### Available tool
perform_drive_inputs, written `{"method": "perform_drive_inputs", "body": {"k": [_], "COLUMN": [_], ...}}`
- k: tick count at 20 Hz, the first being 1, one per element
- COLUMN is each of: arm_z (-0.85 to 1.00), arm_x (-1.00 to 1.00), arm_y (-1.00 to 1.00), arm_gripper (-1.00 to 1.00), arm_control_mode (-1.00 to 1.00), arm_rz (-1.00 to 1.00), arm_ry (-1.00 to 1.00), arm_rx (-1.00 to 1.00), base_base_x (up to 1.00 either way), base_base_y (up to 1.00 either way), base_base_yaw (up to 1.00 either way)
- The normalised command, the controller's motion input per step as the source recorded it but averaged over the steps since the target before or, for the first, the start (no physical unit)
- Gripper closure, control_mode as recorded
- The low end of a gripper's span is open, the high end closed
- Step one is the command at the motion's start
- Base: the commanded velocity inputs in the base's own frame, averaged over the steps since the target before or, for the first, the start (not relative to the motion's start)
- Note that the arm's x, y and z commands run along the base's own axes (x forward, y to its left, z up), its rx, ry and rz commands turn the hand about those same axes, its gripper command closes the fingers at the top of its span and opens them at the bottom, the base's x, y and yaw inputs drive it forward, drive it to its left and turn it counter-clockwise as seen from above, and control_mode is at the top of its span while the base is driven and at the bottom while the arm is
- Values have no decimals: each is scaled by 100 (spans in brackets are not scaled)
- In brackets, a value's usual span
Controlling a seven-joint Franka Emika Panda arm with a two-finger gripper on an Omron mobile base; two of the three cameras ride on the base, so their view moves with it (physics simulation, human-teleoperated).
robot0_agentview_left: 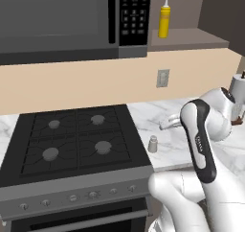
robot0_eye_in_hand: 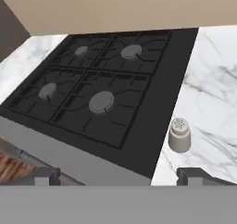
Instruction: Take 2 condiments from the cabinet and move them on the counter near the stove.Make sure the condiments are lined up with each other, next to each other.
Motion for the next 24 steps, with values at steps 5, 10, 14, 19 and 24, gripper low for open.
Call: {"method": "perform_drive_inputs", "body": {"k": [5, 10, 14, 19, 24], "arm_z": [2, -1, 2, 52, 70], "arm_x": [-1, 0, -2, -31, -14], "arm_y": [0, 1, -5, -51, -34], "arm_gripper": [-100, -100, -100, -100, -100], "arm_control_mode": [-100, -100, -100, -100, -100], "arm_rz": [-29, -6, -5, -21, -13], "arm_ry": [28, 2, -7, -12, -15], "arm_rx": [-6, -6, -12, -11, -4], "base_base_x": [0, 0, 0, 0, 0], "base_base_y": [0, 0, 0, 0, 0], "base_base_yaw": [0, 0, 0, 0, 0]}}
